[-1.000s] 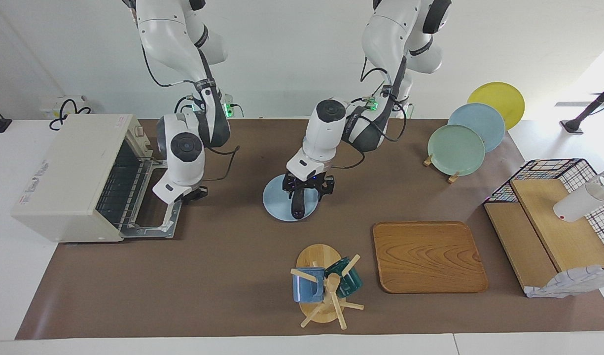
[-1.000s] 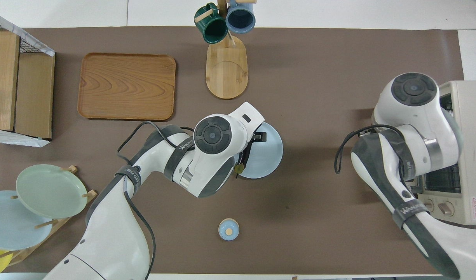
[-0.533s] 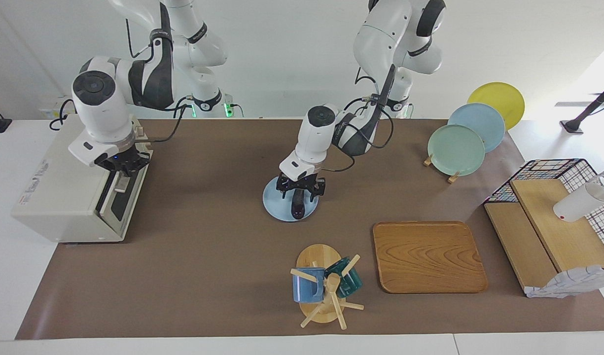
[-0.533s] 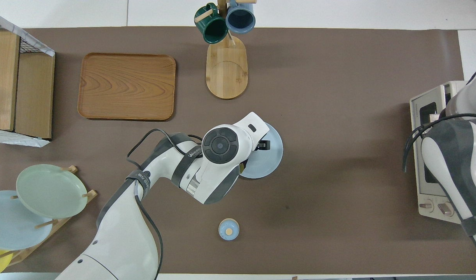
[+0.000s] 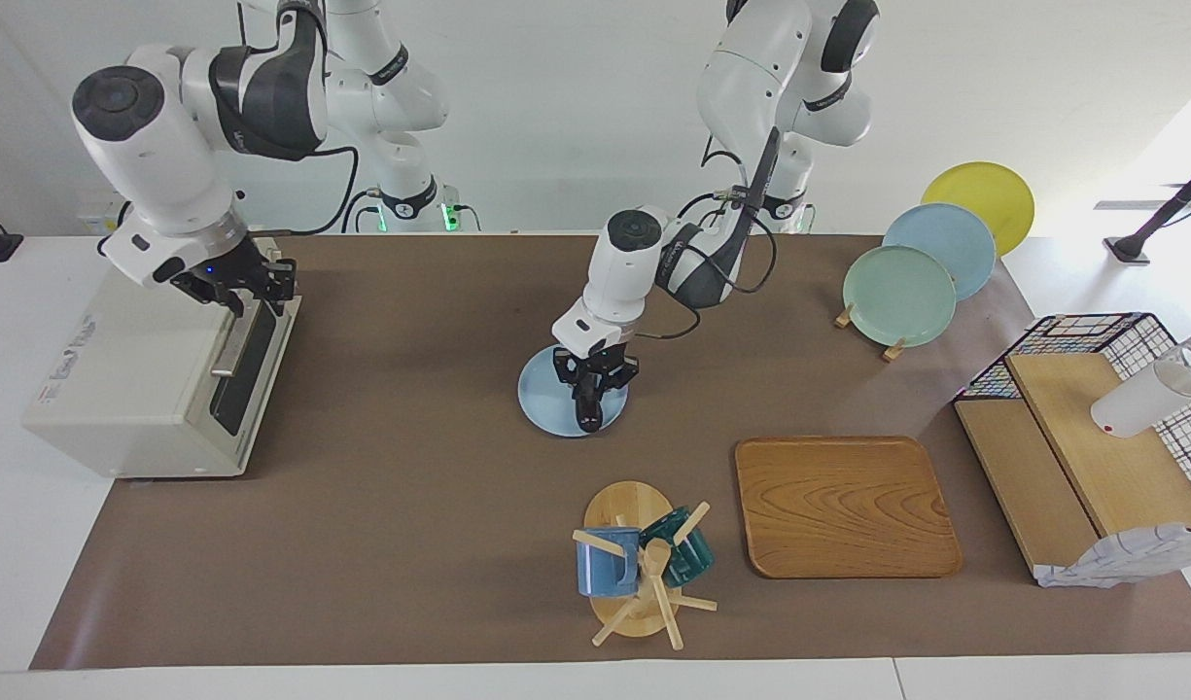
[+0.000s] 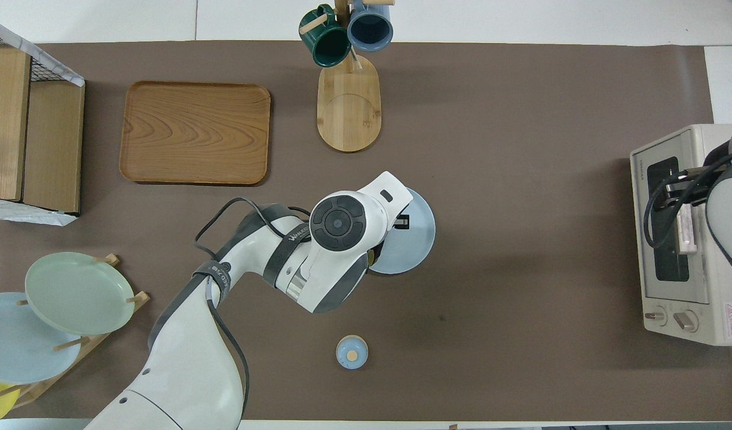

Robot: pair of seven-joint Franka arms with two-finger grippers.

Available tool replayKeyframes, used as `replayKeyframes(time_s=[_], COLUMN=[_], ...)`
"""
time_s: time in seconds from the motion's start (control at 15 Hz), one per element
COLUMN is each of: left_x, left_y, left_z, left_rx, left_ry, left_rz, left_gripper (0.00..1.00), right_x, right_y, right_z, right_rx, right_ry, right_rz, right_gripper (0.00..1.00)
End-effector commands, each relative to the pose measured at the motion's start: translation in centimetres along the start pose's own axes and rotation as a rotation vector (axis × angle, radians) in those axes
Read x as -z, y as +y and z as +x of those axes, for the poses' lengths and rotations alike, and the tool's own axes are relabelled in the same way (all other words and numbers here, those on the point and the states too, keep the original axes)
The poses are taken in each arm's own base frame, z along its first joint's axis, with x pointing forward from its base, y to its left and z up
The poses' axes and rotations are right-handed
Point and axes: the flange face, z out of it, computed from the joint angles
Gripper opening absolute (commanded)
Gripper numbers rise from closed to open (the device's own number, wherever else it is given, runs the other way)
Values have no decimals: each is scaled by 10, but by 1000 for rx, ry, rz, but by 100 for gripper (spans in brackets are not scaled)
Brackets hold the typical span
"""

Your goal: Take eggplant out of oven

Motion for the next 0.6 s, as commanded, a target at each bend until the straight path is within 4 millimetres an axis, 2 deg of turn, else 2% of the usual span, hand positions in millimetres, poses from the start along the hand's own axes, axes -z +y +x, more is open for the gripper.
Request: replayKeyframes(time_s=[0.0,0.07,0.13,0.2,0.27,0.4,0.47,0.53], left_x=[9,15,31,45,64,99,112,122], left_y=[-1,-3,-3,-13,-25,-61,-84,-112], left_z=[3,6,13,26,43,83,105,124], left_rx=[45,53,65,98,126,182,202,198], left_ry=[15,10,8,-2,2,-7,-11,-10], left_rz=[-12,-9,-13,-16,-15,0,10,15], left_gripper=[0,0,0,0,0,0,0,0], right_x=[8,10,11,10,9,10,8,11], right_y=[0,-1,-1,-2,-2,-11,-15,-27], right_z=[-2,-2,-1,-1,-1,0,0,-3], right_rx=[8,8,8,6,7,-3,0,19], right_ry=[4,12,18,16,15,16,11,13], right_rz=[47,45,44,44,44,74,90,88], right_gripper=[58,62,68,96,100,100,100,100])
